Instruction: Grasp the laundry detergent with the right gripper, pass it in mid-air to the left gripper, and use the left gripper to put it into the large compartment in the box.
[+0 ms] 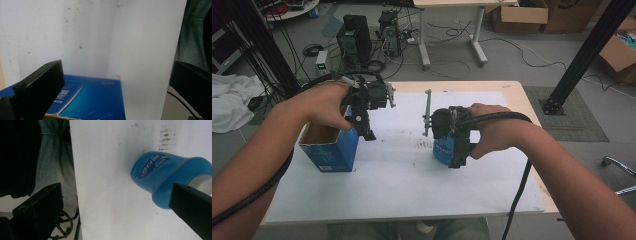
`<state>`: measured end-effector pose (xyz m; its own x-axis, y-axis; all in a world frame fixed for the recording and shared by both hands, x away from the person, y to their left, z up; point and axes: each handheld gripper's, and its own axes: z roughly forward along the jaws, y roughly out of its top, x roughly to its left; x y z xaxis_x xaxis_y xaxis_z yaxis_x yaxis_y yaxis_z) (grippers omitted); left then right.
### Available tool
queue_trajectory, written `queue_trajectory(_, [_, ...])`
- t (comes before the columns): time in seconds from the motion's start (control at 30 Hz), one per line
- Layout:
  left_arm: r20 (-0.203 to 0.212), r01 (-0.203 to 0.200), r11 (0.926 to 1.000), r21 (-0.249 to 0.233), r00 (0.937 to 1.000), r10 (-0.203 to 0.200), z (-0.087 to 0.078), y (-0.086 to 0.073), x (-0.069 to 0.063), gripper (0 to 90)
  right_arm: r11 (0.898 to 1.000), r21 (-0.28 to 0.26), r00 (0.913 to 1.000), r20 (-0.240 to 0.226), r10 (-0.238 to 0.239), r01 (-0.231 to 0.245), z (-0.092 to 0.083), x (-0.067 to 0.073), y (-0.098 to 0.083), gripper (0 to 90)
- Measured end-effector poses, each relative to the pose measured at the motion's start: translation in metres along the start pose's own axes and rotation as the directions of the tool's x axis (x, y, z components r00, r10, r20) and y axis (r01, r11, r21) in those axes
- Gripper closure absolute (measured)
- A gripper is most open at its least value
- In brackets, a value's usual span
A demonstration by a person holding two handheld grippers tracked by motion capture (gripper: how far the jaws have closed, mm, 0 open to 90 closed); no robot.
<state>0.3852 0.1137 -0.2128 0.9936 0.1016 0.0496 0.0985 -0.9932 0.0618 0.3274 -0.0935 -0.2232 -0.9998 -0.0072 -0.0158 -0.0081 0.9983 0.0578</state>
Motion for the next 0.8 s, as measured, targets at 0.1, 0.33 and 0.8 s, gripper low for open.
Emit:
queue_trajectory(0.1, [-0.001,-0.001,1.0000,0.008,1.0000,0.001,0.001,-0.003,0.000,0.2,1.000,-0.008,1.0000,0.000,0.000,0.000,0.001,0.000,0.001,0.0])
queue_trajectory(0.33, [-0.010,0.016,0.9999,-0.004,0.9998,-0.016,-0.004,-0.009,0.001,0.1,0.983,-0.181,0.9989,0.024,0.040,-0.035,-0.008,0.002,-0.013,0.0])
queue_trajectory(0.8, [0.001,0.011,0.9999,0.006,0.9999,-0.011,0.004,-0.005,-0.003,0.1,0.849,-0.503,0.9755,0.050,0.214,-0.161,-0.004,0.020,-0.100,0.0])
